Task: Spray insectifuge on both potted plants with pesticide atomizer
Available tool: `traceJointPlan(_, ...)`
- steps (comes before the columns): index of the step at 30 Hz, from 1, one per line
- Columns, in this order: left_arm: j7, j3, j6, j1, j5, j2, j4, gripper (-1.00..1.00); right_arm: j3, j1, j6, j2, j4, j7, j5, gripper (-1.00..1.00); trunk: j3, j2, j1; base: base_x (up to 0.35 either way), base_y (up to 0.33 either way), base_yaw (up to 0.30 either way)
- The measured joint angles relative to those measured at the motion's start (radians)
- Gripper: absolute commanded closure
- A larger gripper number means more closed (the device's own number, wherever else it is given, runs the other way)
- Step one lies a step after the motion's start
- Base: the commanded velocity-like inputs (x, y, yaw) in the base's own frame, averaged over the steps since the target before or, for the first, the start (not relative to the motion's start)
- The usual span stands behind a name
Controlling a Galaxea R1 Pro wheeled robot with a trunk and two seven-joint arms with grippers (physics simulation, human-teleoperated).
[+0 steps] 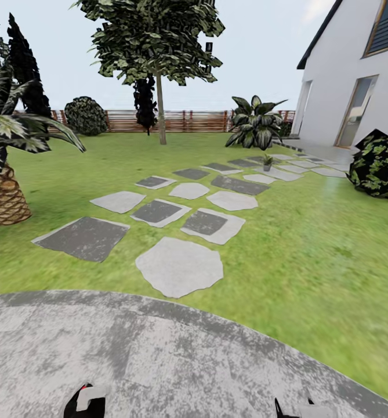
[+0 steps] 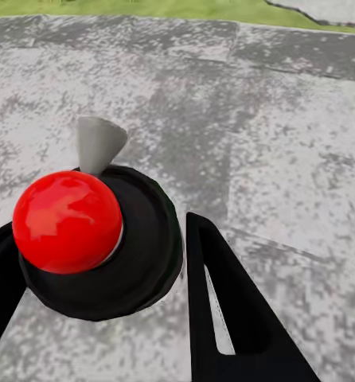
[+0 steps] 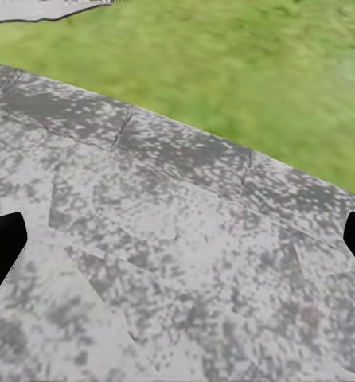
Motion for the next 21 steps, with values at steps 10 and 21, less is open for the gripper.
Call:
traceJointPlan(10, 0.000, 0.000, 0.000, 0.000, 0.000, 0.000, 0.000, 1.00, 0.000, 0.000, 0.000, 0.000, -0.002, -0.002, -0.001, -1.00, -0.006, 0.000, 0.000, 0.336, 0.000, 0.001)
traceJointPlan(21, 0.000, 0.000, 0.000, 0.000, 0.000, 0.000, 0.000, 1.00, 0.000, 0.000, 0.000, 0.000, 0.000, -0.002, 0.000, -1.00, -0.022, 0.000, 0.000, 0.336, 0.000, 0.000)
